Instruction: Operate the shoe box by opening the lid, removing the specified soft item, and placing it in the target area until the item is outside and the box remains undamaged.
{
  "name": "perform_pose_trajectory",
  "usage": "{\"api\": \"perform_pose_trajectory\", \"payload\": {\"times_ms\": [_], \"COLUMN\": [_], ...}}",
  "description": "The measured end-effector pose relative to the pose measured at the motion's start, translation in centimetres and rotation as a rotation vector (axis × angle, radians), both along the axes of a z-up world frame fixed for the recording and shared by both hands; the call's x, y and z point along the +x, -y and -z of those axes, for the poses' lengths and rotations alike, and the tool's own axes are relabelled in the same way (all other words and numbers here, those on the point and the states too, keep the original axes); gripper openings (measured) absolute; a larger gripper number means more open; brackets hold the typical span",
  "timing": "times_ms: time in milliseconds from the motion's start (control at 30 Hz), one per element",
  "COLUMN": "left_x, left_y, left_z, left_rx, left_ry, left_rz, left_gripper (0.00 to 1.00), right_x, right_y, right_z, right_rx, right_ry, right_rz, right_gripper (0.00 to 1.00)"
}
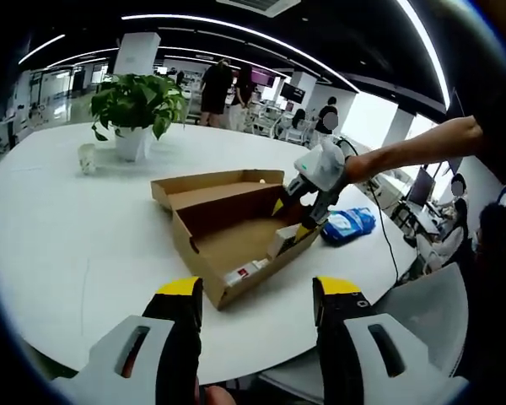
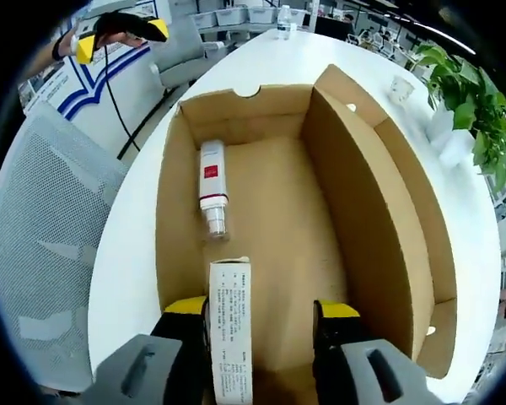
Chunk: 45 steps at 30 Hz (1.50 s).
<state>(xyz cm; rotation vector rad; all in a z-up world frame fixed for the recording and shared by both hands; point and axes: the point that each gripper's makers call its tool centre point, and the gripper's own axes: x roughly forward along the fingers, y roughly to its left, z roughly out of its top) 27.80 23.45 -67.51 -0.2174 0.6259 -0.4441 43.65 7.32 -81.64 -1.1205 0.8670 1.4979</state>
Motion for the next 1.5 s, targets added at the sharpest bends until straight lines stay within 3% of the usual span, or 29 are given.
{"api": "perform_pose_trajectory", "payload": {"times_ms": [200, 400, 867, 1167, 1500], "left_x": [0.1, 0.2, -0.3, -0.1, 0.5], "left_y": [0.2, 0.2, -0.1, 0.1, 0.7], "left_z": [-0.1, -0.3, -0.3, -0.7, -1.5], "left_rx": [-0.007, -0.014, -0.015, -0.02, -0.019], "left_ry": [0.005, 0.012, 0.017, 0.029, 0.045], "left_rz": [0.0, -0.008, -0.013, -0.013, 0.017], "left_gripper": [0.54, 0.53, 0.53, 0.53, 0.53], "right_x": [-0.5, -1.0, -0.3, 0.2, 1.3], "right_y": [0.7, 1.2, 1.1, 0.5, -0.3], "right_z": [1.2, 1.6, 1.1, -1.9, -7.4], "right_rx": [-0.053, -0.06, -0.037, -0.009, 0.029], "right_ry": [0.018, -0.016, -0.003, 0.029, 0.067], "right_rz": [-0.009, 0.058, 0.086, 0.08, 0.06], "right_gripper": [0.31, 0.18, 0.17, 0.17, 0.17]}}
